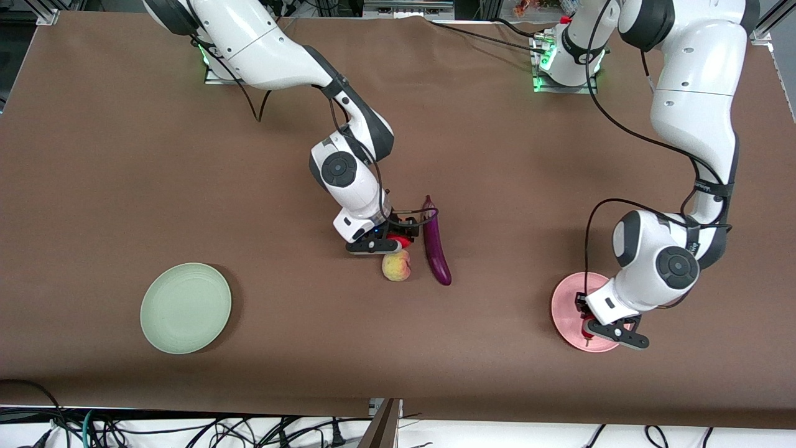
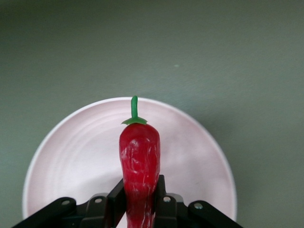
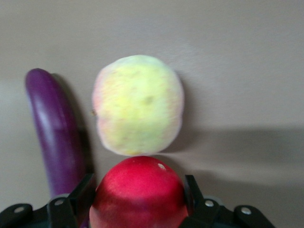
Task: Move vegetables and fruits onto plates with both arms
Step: 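Release the chili on the pink plate while the right gripper carries the apple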
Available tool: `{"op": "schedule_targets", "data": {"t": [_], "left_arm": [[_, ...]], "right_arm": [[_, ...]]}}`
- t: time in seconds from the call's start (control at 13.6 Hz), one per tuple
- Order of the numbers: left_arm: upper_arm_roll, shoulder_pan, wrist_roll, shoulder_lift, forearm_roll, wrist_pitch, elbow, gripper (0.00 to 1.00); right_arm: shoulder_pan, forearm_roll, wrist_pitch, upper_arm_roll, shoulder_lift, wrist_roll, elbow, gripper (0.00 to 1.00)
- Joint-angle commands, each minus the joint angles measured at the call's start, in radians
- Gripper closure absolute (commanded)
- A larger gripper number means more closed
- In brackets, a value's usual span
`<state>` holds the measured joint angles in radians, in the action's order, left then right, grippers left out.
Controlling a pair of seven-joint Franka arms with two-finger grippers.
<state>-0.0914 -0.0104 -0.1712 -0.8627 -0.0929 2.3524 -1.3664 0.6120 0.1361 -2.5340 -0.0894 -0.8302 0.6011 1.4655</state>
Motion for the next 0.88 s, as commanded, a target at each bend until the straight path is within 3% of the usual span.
{"op": "schedule_targets", "data": {"t": [0.0,0.07,0.22,0.59,0.81], "left_arm": [[-0.002,-0.014,0.046,0.013,-0.010,-0.009,-0.014,0.01],[-0.002,-0.004,0.036,0.016,-0.017,-0.009,-0.014,0.00],[-0.002,0.004,0.029,0.039,-0.015,-0.021,-0.014,0.00],[-0.013,-0.010,0.047,0.195,0.014,-0.278,-0.002,0.00],[-0.062,-0.011,0.180,0.235,0.108,-0.363,-0.002,0.00]], "right_arm": [[-0.096,0.003,0.264,-0.004,0.063,-0.126,-0.124,0.78],[-0.139,0.005,0.393,-0.003,0.065,-0.201,-0.175,0.78],[-0.239,0.005,0.509,-0.001,0.069,-0.375,-0.206,0.78],[-0.471,-0.010,0.529,0.002,0.074,-0.735,-0.200,0.78],[-0.544,-0.117,0.515,0.014,0.042,-0.814,-0.197,0.77]]}}
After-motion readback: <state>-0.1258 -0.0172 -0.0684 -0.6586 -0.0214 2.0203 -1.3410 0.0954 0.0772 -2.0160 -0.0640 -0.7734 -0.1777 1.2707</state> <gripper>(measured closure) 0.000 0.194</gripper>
